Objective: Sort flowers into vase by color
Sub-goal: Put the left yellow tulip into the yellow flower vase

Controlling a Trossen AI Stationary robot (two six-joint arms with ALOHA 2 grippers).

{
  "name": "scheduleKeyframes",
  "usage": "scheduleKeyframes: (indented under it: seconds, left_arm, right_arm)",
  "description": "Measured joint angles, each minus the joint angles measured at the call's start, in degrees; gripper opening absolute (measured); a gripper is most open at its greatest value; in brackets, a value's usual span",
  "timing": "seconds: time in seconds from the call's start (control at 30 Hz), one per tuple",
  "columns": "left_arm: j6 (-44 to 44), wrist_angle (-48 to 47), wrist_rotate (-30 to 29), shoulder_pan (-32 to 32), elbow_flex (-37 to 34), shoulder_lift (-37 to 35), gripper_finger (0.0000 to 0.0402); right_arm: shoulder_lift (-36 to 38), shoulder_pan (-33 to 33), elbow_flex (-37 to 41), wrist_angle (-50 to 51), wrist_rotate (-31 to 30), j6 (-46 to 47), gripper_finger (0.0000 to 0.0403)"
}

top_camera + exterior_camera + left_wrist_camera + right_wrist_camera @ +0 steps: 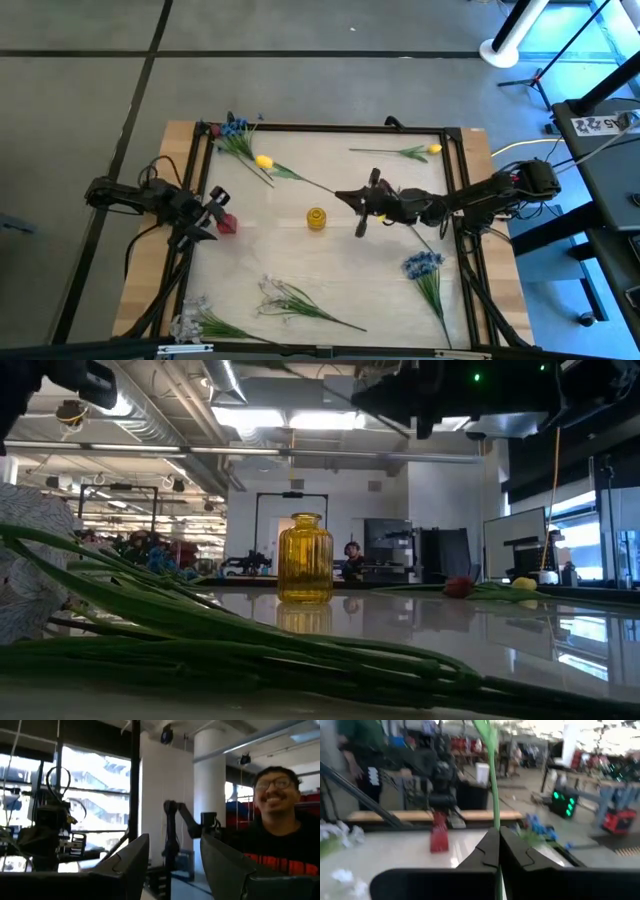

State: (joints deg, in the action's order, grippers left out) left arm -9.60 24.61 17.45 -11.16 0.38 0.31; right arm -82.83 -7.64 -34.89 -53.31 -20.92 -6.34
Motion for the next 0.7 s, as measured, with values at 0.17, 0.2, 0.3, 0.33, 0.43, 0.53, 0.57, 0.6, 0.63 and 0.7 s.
scheduleKeyframes:
  seconds: [0.17,0.2,0.3,0.33,0.43,0.53,0.57,0.6,0.63,0.7]
  left_arm:
    - [-0.81,0.57,0.03,0.0,0.0,-0.01,0.0173]
    - [-1.66,0.54,0.16,0.0,0.0,-0.01,0.0173]
    - [-2.5,0.5,0.55,-0.02,0.0,0.07,0.0173]
    - [-2.13,0.37,-1.17,-0.04,0.0,0.39,0.0173]
    - [-0.58,0.08,-9.12,0.0,0.0,3.12,0.0173]
    - [-0.54,1.84,-18.24,-0.02,0.0,7.73,0.0173]
    - [-0.66,2.72,-20.98,0.0,0.0,9.73,0.0173]
    - [-0.95,3.92,-23.12,0.0,0.0,11.75,0.0173]
    - [-1.44,5.52,-24.77,0.0,0.0,13.98,0.0173]
    - [-1.84,9.06,-26.45,0.0,0.0,18.96,0.0173]
  right_arm:
    - [0.0,0.11,0.0,0.02,1.53,0.01,0.0001]
    - [0.0,0.11,0.0,0.08,1.81,0.04,0.0001]
    - [0.0,0.09,0.0,-0.06,3.68,0.3,0.0001]
    - [0.0,0.09,0.0,-0.33,4.09,0.34,0.0001]
    - [0.0,0.02,-0.03,-0.48,5.13,0.46,0.0001]
    - [0.0,-1.26,-0.03,-0.65,4.92,0.21,0.0001]
    - [-0.02,-1.86,-0.03,-0.68,4.42,0.0,0.0001]
    - [-0.27,-2.45,-0.05,-0.97,3.79,-0.13,0.0001]
    - [-0.6,-3.0,-0.05,-1.4,3.06,-0.25,0.0001]
    - [-1.49,-4.12,-0.05,-2.34,2.02,-0.52,0.0001]
